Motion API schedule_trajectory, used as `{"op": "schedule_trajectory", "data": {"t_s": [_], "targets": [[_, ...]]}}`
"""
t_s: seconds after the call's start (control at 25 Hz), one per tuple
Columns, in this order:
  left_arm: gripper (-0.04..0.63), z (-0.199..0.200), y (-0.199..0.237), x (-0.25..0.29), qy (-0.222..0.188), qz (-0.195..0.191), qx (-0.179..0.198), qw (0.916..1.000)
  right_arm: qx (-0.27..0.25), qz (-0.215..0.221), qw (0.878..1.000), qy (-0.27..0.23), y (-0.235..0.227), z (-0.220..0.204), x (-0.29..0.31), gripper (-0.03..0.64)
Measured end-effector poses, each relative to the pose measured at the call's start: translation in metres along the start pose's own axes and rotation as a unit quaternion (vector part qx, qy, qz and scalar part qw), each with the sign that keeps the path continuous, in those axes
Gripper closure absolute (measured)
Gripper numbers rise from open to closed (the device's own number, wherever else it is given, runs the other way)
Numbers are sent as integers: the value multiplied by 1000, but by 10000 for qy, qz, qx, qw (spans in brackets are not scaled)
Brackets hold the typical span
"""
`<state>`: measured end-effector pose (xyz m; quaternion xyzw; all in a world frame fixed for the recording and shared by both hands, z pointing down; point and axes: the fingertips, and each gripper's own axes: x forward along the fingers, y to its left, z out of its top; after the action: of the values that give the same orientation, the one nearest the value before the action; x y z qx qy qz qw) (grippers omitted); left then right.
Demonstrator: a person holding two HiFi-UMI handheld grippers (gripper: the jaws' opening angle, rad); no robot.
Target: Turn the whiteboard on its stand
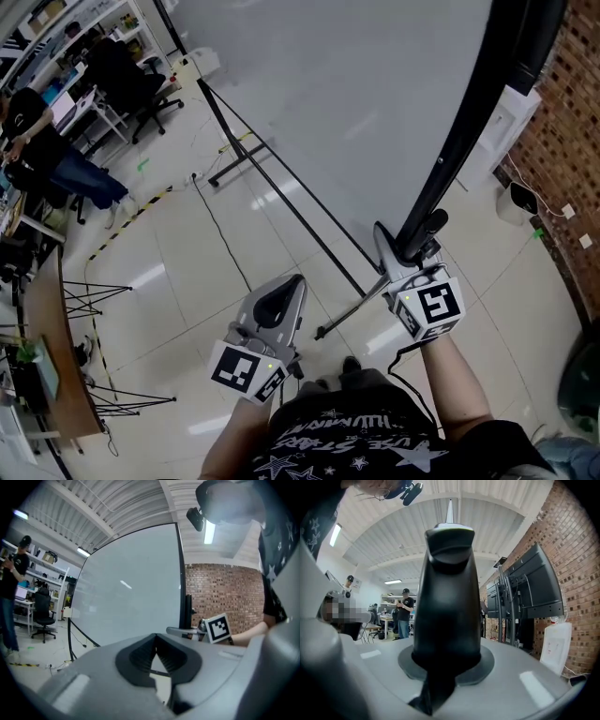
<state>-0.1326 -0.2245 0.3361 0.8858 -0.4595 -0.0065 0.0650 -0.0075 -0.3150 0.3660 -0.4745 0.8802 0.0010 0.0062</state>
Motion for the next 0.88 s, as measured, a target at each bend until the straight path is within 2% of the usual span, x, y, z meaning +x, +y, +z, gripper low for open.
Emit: {"op": "schedule_trajectory", "data": {"t_s": [0.24, 0.88], "targets": [[592, 1, 1, -19, -18, -95, -28, 9999, -21, -101, 9999, -11, 10, 2, -21, 536], [592, 0, -31, -23, -138, -806, 24, 9966, -54, -318, 9994, -85, 42, 9, -83, 536]]}}
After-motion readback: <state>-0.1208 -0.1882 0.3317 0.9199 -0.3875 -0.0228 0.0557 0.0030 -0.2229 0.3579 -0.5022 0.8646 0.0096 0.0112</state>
